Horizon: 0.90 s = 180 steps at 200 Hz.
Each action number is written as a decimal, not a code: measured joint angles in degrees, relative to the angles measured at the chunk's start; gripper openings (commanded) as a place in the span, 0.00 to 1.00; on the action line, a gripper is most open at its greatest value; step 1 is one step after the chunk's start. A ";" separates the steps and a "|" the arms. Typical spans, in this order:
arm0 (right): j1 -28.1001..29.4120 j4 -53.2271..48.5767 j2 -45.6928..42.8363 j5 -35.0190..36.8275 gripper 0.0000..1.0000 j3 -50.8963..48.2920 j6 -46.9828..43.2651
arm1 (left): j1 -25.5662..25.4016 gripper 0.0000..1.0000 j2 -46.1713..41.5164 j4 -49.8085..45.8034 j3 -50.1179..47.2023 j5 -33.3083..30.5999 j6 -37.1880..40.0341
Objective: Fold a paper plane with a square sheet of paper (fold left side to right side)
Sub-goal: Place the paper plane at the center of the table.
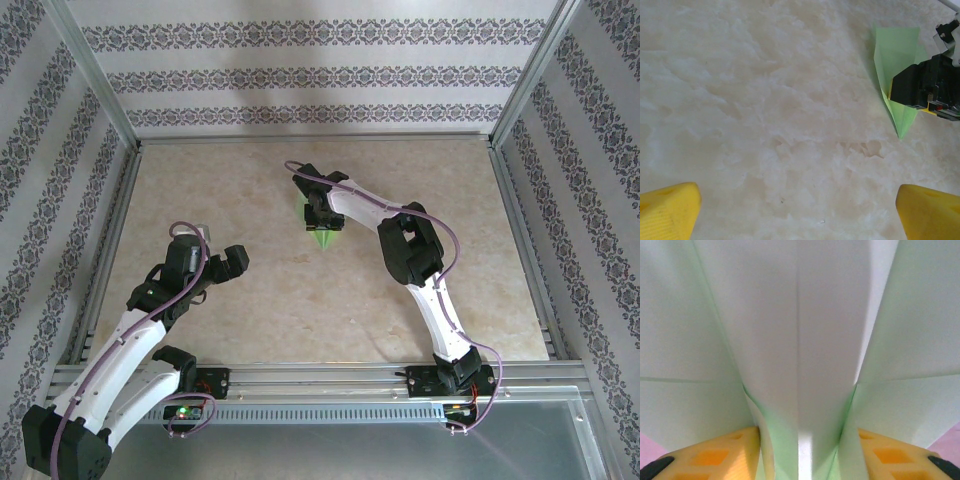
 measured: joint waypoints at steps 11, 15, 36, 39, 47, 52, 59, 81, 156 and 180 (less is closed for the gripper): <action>0.00 -0.63 0.00 0.20 0.46 0.13 -0.15 | 0.00 1.00 0.00 0.00 0.00 0.00 0.00; 0.00 -0.92 0.00 0.26 0.46 0.24 -0.15 | 0.00 1.00 0.00 0.00 0.00 0.00 0.00; 0.00 -2.12 0.00 0.37 0.46 0.94 -0.37 | 0.00 1.00 0.02 -0.02 0.00 0.00 0.00; 0.00 -2.27 0.00 0.37 0.46 1.07 -0.37 | 0.00 1.00 0.02 -0.02 0.00 0.00 0.00; 0.00 -2.58 0.00 0.39 0.46 1.33 -0.55 | 0.00 1.00 0.07 -0.02 0.00 0.00 0.00; 0.00 -2.75 0.00 0.42 0.46 1.49 -0.59 | 0.00 1.00 0.09 -0.02 0.00 0.00 0.00; 0.00 -2.91 0.00 0.46 0.46 1.62 -0.76 | 0.00 1.00 0.13 -0.02 0.00 0.00 0.00; 0.00 -3.30 0.00 0.59 0.47 1.84 -1.18 | 0.00 1.00 0.42 -0.02 0.00 0.02 0.00; 0.50 -3.74 0.00 0.79 0.54 1.84 -1.64 | 0.00 1.00 1.14 -0.37 0.46 0.02 0.02; 1.01 -3.78 -0.04 0.81 0.54 1.84 -1.64 | 0.00 1.00 1.14 -0.39 0.72 0.02 0.07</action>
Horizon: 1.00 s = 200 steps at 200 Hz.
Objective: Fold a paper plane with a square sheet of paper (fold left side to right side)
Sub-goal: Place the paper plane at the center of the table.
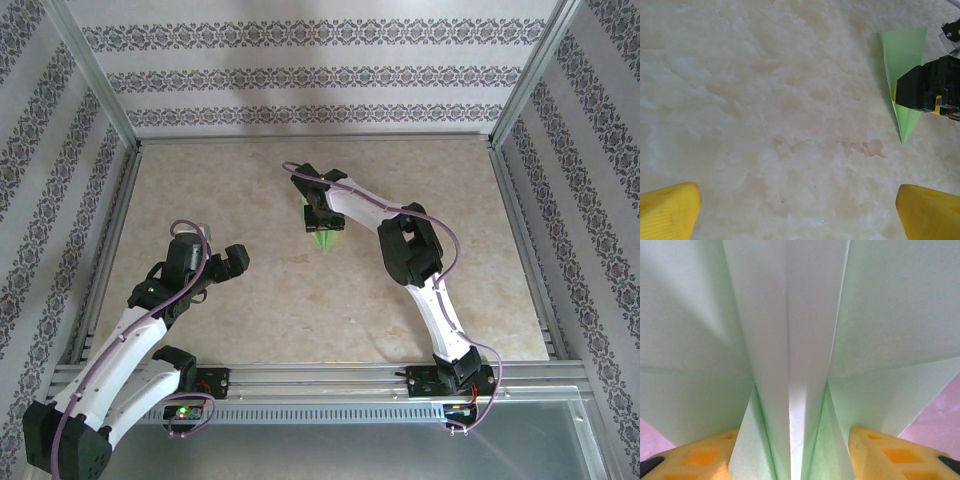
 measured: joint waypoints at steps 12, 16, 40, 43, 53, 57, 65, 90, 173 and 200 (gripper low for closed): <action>0.13 -0.09 -0.07 0.02 0.54 0.00 0.00 | 0.00 1.00 0.00 0.00 0.04 0.00 0.09; 0.13 -0.11 -0.09 0.02 0.54 0.02 0.00 | 0.00 1.00 0.00 0.00 0.04 0.00 0.11; 0.39 -0.17 -0.37 0.61 0.55 0.02 -0.04 | 0.00 1.00 0.00 -0.02 0.04 0.00 0.13; 0.39 -0.17 -0.46 0.66 0.55 0.02 -0.07 | 0.00 1.00 0.00 -0.02 0.04 0.00 0.13; 0.39 -0.42 -0.87 0.96 0.55 0.02 -0.20 | 0.00 1.00 0.00 -0.02 0.04 0.00 0.13; 0.39 -0.50 -1.05 1.05 0.56 0.02 -0.24 | 0.00 1.00 0.00 -0.02 0.04 0.00 0.13; 0.42 -0.59 -1.55 1.11 0.57 0.02 -0.26 | 0.00 1.00 0.00 -0.02 0.04 0.00 0.13; 0.50 -0.79 -3.34 1.53 0.59 0.02 -0.68 | 0.00 1.00 0.00 -0.07 0.04 0.00 0.13; 2.03 -1.88 -8.35 3.58 0.69 0.13 -1.97 | 0.00 1.00 0.00 -0.50 0.81 0.02 0.13; 2.64 -1.49 -13.46 5.25 0.80 -1.22 -3.06 | 0.02 1.00 0.00 -0.59 1.42 0.00 0.13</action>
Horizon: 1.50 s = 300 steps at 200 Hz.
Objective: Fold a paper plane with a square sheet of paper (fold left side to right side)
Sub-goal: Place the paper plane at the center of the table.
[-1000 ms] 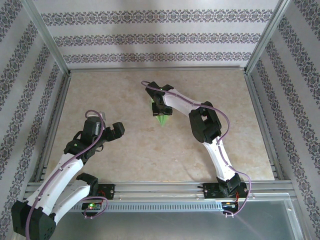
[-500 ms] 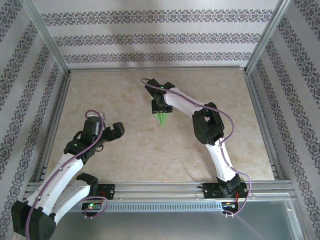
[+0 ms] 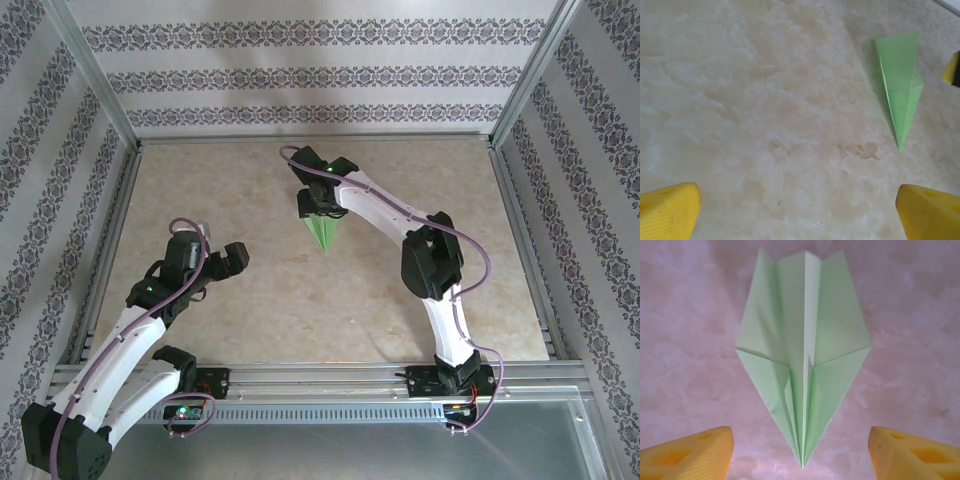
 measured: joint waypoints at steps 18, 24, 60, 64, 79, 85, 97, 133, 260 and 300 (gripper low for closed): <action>0.33 0.96 -5.38 1.53 0.87 -3.54 -1.36 | 0.04 1.00 0.00 0.00 0.17 0.00 0.00; 0.39 1.51 -7.50 2.01 0.89 -5.16 -1.86 | 0.17 1.00 0.00 0.00 0.17 0.00 0.00; 1.27 4.59 -18.75 5.53 0.98 -15.10 -4.98 | 1.36 1.00 0.00 0.00 0.26 -0.76 0.00; 1.36 5.16 -20.06 6.05 0.98 -16.57 -5.22 | 1.51 1.00 0.00 0.00 0.28 -0.94 0.00; 1.57 6.67 -25.05 7.82 0.98 -21.99 -6.49 | 2.03 1.00 0.00 0.02 0.52 -1.53 0.00; 1.62 7.48 -27.34 8.68 0.98 -24.37 -7.06 | 2.27 1.00 0.00 0.07 0.68 -1.79 0.00; 1.60 9.14 -31.67 10.01 0.98 -28.94 -7.65 | 2.64 1.00 0.00 0.31 0.90 -2.49 -0.02; 1.42 15.10 -43.63 13.73 0.98 -41.55 -10.23 | 3.26 1.00 0.31 2.27 0.90 -4.09 -0.04; -12.74 32.87 -77.29 17.14 0.98 -73.72 -13.33 | 4.13 1.00 2.49 3.26 4.87 -6.69 1.29; -19.17 35.32 -80.76 15.30 0.98 -76.70 -15.87 | 4.15 1.00 2.54 3.69 5.18 -7.34 1.92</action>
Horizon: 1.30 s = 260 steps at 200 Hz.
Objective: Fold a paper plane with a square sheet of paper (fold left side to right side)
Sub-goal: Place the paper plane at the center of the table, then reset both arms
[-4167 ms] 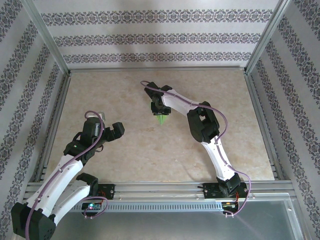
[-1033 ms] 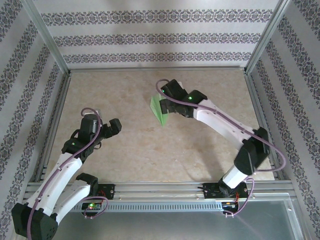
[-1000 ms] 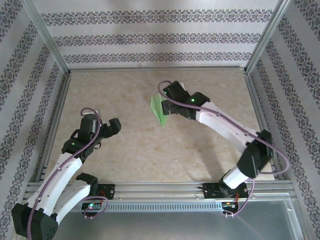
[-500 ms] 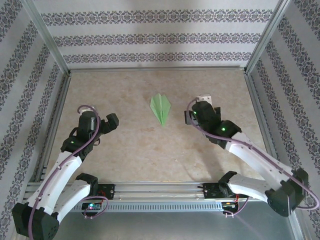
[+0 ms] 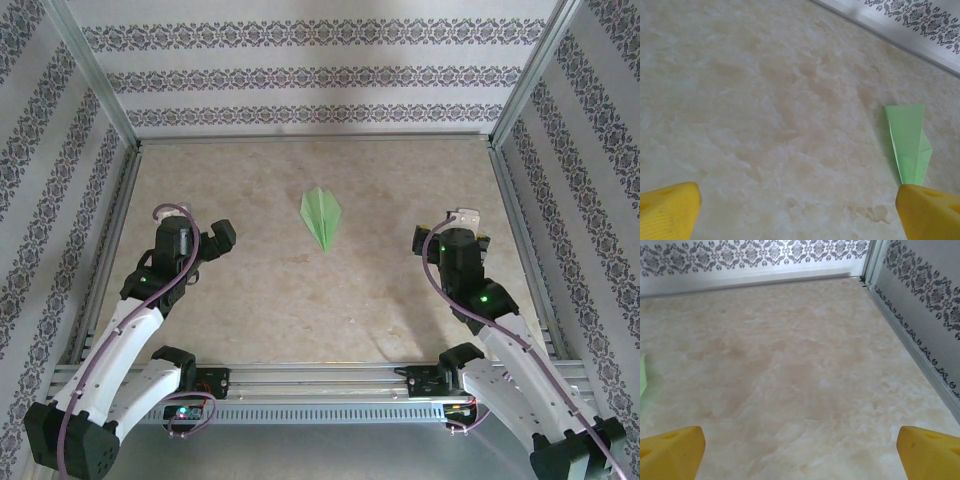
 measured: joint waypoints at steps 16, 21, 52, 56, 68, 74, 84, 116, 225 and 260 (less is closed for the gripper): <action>-1.95 2.38 -0.96 -1.40 0.98 -2.03 -1.40 | 0.02 1.00 0.00 0.11 0.20 -0.28 0.28; -2.49 3.19 -1.29 -1.79 0.98 -2.82 -1.77 | 0.02 1.00 0.00 0.37 0.22 -0.52 0.46; -5.46 9.31 -3.08 -3.34 0.99 -8.61 -3.69 | 0.33 1.00 -0.02 0.87 0.52 -1.73 1.11; -5.84 10.34 -3.30 -3.50 0.98 -9.49 -3.85 | 0.33 1.00 -0.02 0.92 0.59 -1.90 1.25; -6.93 13.03 -3.80 -3.78 0.98 -11.82 -4.28 | 0.33 1.00 -0.04 1.22 0.66 -2.38 1.60; -7.54 14.25 -3.91 -4.02 0.98 -12.90 -4.48 | 0.33 1.00 -0.07 1.36 0.70 -2.69 1.81; -8.52 16.13 -3.93 -4.31 0.98 -14.32 -4.66 | 0.33 1.00 -0.07 1.60 0.74 -3.04 2.16; -12.15 21.49 -2.16 -5.97 0.98 -17.77 -4.66 | 0.33 1.00 -0.07 2.27 0.74 -4.20 2.49; -17.64 44.28 16.72 -13.42 0.98 -22.99 -6.69 | 0.33 1.00 -0.07 3.19 0.74 -6.54 2.86; -17.66 51.95 22.47 -15.72 0.98 -22.99 -8.11 | 0.33 1.00 -0.07 3.21 0.74 -7.06 3.48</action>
